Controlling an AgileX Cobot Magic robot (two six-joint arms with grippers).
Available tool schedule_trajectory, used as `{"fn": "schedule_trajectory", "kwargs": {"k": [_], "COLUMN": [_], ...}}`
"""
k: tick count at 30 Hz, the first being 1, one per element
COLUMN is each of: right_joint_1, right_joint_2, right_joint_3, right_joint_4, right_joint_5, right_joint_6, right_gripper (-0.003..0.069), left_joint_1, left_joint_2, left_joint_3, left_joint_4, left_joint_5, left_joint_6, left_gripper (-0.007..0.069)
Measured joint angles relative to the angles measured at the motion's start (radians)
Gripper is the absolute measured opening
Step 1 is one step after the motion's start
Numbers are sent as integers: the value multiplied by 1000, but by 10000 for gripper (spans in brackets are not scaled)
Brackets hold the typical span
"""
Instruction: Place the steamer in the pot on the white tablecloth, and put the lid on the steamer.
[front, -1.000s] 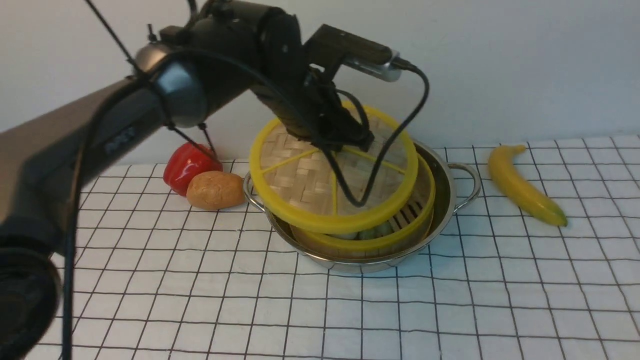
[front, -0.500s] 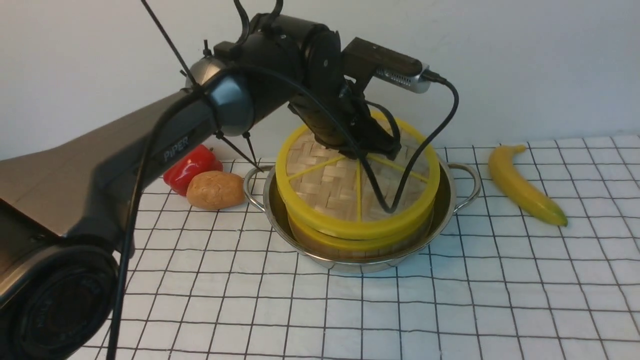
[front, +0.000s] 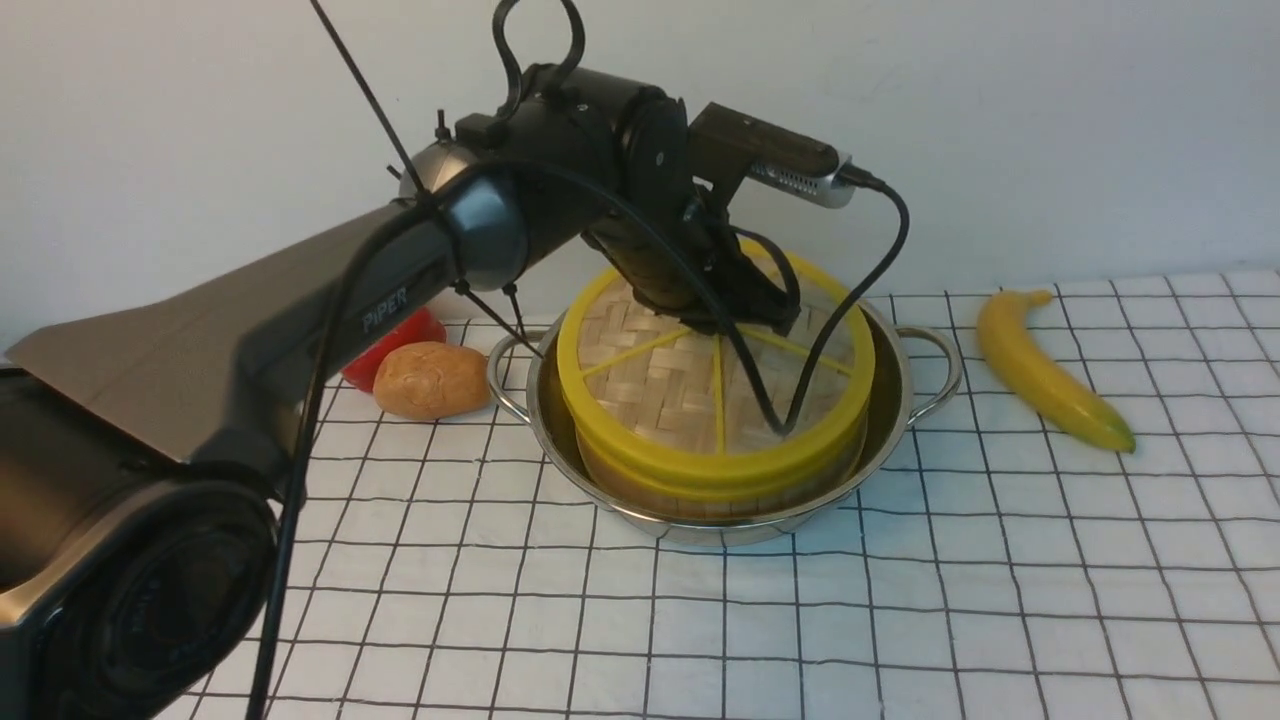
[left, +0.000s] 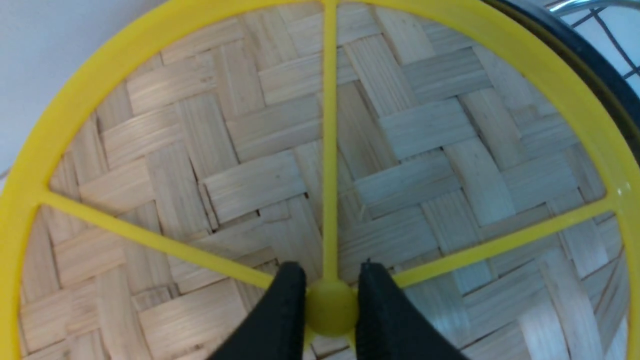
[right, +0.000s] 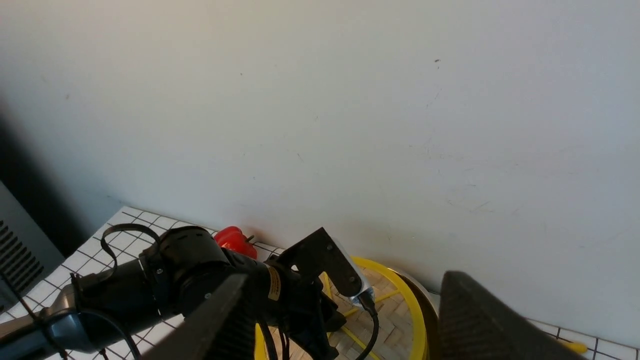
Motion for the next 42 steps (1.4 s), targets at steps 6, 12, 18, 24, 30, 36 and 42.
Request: {"fn": "schedule_trajectory", "kwargs": {"k": [6,12,18,24,30,36,42], "right_joint_1": [0,0,0,0,0,0,0], "right_joint_2": [0,0,0,0,0,0,0], "right_joint_3": [0,0,0,0,0,0,0], "right_joint_4": [0,0,0,0,0,0,0], "right_joint_5": [0,0,0,0,0,0,0], "right_joint_6": [0,1,1,0,-2,-2,-10], "right_gripper": [480,480,480,480,480,480,481], "left_joint_1": [5,8,8,8,8,9,9], "left_joint_2": [7,26,26,26,27,-9,-149], "left_joint_3": [0,0,0,0,0,0,0], "left_joint_4": [-6,-7,-6,-5,5,15,99], "left_joint_5": [-2,-12,-13,-13,-2,2,42], "left_joint_6": [-2,-4,-6,-8,-9,-9,-15], "left_gripper": [118,118,118,118,269,506,584]}}
